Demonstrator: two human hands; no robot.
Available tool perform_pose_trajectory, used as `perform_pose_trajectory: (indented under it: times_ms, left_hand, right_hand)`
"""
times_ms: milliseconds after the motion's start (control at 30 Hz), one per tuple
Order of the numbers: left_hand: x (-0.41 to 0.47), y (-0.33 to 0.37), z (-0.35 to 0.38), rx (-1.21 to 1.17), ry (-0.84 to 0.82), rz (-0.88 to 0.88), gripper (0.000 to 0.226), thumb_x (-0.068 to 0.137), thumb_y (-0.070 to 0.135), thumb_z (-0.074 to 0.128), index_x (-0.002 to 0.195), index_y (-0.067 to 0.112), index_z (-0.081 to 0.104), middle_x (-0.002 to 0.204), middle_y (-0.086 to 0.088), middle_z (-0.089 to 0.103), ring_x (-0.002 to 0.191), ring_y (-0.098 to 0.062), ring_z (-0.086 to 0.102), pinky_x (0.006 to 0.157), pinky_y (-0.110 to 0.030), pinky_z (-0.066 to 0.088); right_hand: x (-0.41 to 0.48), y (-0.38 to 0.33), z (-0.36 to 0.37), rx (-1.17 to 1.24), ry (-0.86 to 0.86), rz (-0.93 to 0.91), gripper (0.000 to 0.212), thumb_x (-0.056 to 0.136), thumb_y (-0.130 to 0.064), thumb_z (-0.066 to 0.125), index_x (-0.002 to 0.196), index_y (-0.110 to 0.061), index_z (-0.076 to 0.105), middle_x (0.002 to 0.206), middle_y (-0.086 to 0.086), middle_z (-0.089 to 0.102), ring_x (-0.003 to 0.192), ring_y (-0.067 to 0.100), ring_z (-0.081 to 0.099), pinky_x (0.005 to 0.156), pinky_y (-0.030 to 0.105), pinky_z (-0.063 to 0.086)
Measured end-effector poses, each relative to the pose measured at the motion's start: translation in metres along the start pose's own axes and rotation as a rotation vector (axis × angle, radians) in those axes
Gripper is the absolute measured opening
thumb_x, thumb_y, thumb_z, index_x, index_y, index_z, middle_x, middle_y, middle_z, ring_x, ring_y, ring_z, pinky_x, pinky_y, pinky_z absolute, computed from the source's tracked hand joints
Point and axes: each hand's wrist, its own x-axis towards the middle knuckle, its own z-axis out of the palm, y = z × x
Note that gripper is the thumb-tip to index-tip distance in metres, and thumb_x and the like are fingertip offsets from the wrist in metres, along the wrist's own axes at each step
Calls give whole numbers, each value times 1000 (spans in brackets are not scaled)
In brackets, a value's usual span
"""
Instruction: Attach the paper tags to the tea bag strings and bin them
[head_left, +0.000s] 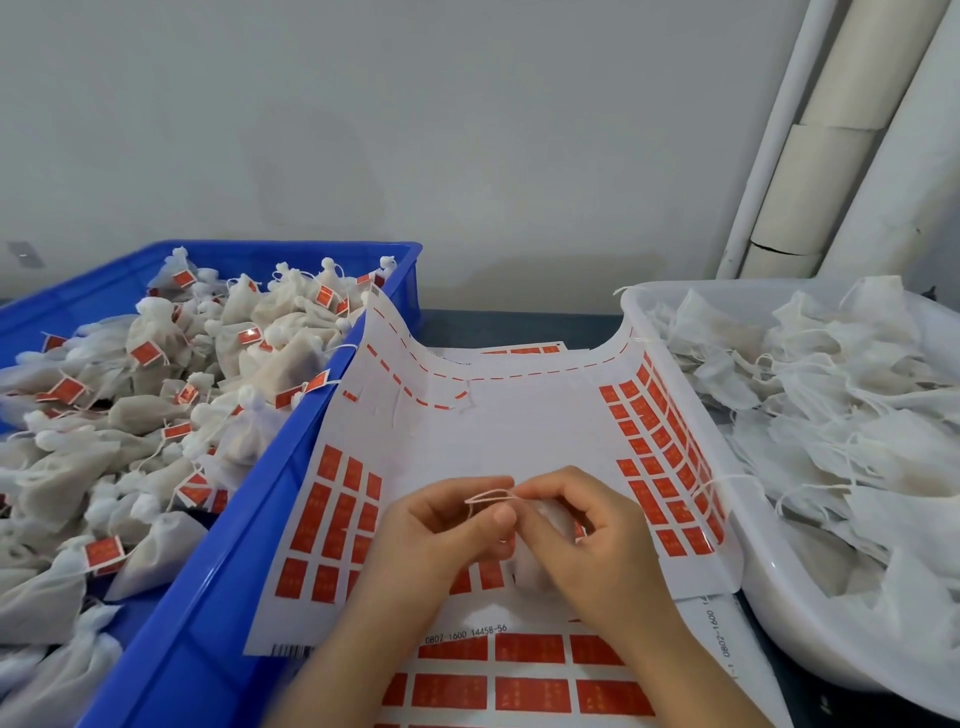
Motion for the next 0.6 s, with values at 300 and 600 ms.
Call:
perform_pose_trajectory:
  times_ms: [300, 600]
  left_hand:
    - [0, 2, 2, 29, 99, 98, 23, 59, 43, 67, 75, 28, 75, 72, -2, 71, 67, -18, 68, 61, -22, 54]
    - [-2, 5, 4, 37, 108, 123, 21, 61, 31, 68, 79, 38, 76, 76, -1, 73, 70, -17, 70, 59, -20, 55]
  right_hand:
    - [-1, 3, 1, -36, 21, -32, 12, 76, -36, 68, 75, -41, 57, 70, -22, 62, 78, -2, 60, 63, 5, 45]
    - [-2, 5, 4, -109, 10, -69, 5, 78, -32, 65, 81, -28, 65, 76, -23, 60, 81, -1, 60, 66, 4, 44]
